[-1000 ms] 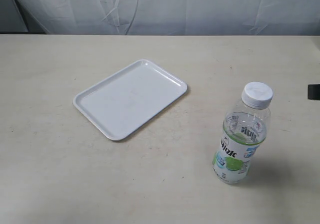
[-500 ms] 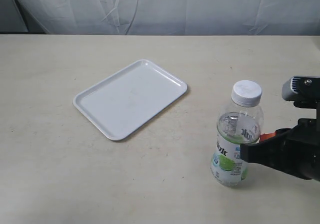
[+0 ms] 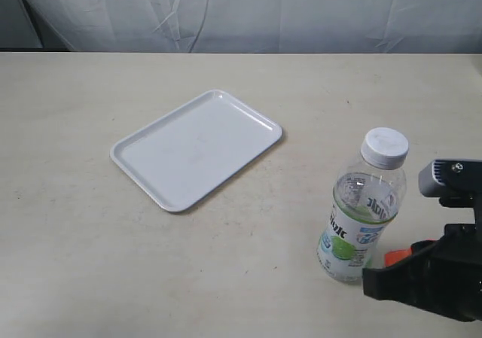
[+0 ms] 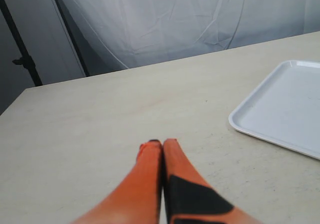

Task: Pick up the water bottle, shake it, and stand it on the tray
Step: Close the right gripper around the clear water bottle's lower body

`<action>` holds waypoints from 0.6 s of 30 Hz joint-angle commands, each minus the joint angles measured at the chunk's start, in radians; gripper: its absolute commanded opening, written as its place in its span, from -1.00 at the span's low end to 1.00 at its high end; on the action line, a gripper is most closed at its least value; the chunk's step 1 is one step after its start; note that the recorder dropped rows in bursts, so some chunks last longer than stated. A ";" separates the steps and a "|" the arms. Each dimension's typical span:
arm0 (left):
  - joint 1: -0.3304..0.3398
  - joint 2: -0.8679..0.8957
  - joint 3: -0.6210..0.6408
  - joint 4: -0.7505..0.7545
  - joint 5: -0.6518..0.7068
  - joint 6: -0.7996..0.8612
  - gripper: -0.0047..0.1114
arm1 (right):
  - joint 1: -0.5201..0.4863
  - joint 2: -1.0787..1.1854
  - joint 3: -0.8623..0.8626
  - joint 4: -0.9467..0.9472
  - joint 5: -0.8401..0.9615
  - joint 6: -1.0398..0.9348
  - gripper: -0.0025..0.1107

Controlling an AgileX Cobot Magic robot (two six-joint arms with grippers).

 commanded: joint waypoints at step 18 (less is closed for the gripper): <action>0.000 -0.005 0.004 0.001 -0.009 0.000 -0.91 | 0.059 0.032 0.022 -0.120 -0.176 -0.038 0.70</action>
